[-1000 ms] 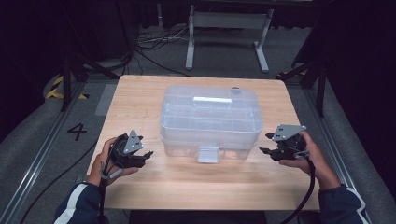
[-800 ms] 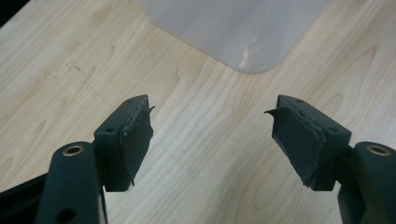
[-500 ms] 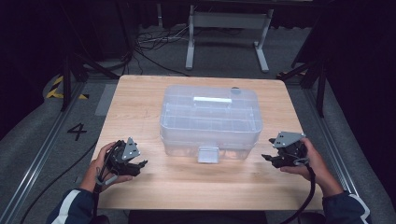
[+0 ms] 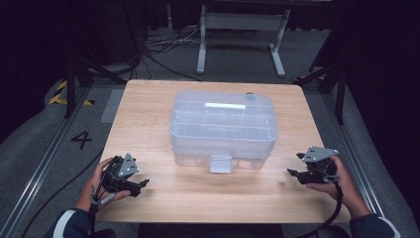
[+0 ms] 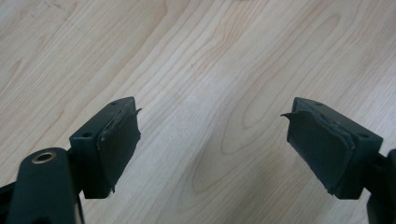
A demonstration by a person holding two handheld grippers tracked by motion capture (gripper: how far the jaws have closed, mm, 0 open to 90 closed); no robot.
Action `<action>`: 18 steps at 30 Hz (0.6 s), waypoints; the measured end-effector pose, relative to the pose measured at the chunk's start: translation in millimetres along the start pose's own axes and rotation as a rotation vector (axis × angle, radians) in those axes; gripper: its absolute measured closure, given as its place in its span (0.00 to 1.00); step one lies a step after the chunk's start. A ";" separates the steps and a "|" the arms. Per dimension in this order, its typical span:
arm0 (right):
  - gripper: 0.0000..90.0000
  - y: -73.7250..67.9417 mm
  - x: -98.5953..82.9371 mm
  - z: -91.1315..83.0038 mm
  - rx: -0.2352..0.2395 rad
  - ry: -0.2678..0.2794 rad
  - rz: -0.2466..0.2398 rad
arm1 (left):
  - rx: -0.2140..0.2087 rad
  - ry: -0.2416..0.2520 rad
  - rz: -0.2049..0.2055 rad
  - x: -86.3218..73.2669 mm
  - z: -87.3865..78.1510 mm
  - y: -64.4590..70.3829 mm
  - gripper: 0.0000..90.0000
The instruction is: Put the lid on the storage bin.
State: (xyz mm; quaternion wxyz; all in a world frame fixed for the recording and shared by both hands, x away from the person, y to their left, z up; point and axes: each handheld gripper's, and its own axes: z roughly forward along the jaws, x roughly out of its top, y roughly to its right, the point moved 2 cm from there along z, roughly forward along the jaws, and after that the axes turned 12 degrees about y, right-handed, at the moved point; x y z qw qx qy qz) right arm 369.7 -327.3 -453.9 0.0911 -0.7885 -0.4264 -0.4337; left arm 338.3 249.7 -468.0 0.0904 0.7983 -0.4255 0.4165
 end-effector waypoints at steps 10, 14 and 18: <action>0.33 5.4 -37.0 -12.2 -0.015 0.074 0.122 | -0.022 0.020 -0.063 -21.4 -9.1 -3.5 0.21; 0.32 6.4 -50.9 -19.7 -0.019 0.098 0.170 | -0.023 0.004 -0.083 -32.1 -7.6 -5.0 0.19; 0.32 7.1 -59.1 -23.7 -0.039 0.112 0.202 | -0.025 0.022 -0.113 -43.0 -7.5 -7.7 0.19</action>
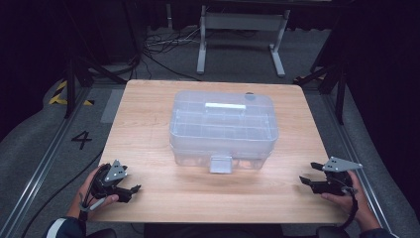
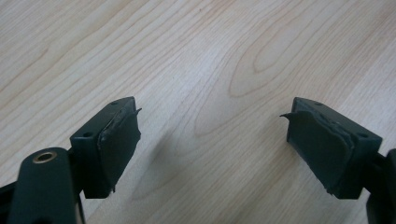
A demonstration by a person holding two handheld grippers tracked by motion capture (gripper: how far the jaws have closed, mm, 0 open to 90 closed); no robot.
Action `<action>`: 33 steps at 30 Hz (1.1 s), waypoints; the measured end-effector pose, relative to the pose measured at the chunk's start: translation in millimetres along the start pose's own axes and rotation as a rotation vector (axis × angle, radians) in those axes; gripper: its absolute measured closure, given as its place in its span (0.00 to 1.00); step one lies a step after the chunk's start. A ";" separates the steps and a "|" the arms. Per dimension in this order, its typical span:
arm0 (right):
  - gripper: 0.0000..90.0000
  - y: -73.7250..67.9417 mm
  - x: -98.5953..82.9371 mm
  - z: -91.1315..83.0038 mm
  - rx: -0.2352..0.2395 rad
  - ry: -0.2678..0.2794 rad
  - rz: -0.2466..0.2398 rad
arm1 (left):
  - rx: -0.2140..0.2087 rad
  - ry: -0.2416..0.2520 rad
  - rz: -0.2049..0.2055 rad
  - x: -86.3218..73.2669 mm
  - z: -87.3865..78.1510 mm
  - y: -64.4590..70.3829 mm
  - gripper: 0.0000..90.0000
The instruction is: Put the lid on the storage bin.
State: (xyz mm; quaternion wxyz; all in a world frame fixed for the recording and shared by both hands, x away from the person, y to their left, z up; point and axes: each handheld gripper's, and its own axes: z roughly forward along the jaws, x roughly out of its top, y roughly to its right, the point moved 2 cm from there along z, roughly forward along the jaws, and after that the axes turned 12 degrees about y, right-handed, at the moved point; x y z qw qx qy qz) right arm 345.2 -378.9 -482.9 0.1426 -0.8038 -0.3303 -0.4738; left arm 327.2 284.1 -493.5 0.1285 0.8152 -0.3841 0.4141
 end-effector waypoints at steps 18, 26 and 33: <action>0.28 7.2 -32.6 -12.0 -0.057 0.003 0.145 | -0.040 0.060 -0.136 -12.0 4.7 -9.3 0.14; 0.26 7.2 -32.6 -11.7 -0.061 0.002 0.146 | -0.036 0.056 -0.136 -11.7 5.2 -9.8 0.13; 0.25 6.7 -32.1 -11.1 -0.071 -0.002 0.151 | -0.019 0.055 -0.146 -11.2 6.2 -9.1 0.11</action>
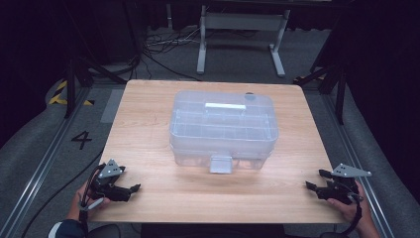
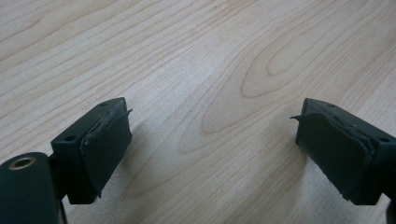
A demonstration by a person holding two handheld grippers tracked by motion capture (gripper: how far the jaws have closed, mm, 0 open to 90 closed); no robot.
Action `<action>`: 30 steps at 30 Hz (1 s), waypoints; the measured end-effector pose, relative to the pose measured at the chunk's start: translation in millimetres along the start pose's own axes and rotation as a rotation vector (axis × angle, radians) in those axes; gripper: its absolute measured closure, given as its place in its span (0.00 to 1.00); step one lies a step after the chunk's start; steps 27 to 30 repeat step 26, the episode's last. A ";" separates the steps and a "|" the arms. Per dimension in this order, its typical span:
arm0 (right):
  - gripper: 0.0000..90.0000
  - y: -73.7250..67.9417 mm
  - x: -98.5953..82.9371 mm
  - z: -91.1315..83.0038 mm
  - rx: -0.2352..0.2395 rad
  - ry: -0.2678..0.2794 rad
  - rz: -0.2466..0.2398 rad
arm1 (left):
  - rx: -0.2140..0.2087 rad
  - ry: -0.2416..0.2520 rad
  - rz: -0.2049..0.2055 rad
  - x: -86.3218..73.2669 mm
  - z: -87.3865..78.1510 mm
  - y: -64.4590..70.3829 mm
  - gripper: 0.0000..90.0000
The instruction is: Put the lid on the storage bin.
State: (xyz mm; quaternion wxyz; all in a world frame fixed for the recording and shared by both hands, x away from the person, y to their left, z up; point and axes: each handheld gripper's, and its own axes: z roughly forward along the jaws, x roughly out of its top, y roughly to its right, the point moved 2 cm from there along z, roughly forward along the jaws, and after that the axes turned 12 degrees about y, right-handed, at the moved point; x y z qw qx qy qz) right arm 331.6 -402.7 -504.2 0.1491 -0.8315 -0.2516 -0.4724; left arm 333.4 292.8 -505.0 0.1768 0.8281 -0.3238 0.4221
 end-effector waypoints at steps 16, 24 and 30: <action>0.25 0.8 0.7 1.7 -0.002 0.001 0.000 | 0.007 -0.002 -0.008 0.3 0.8 0.5 0.10; 0.25 0.7 0.9 1.9 -0.003 0.000 0.003 | 0.010 -0.004 -0.005 0.6 1.1 0.4 0.09; 0.25 0.7 1.0 2.0 -0.004 0.000 0.003 | 0.010 -0.003 -0.007 0.6 1.4 0.5 0.09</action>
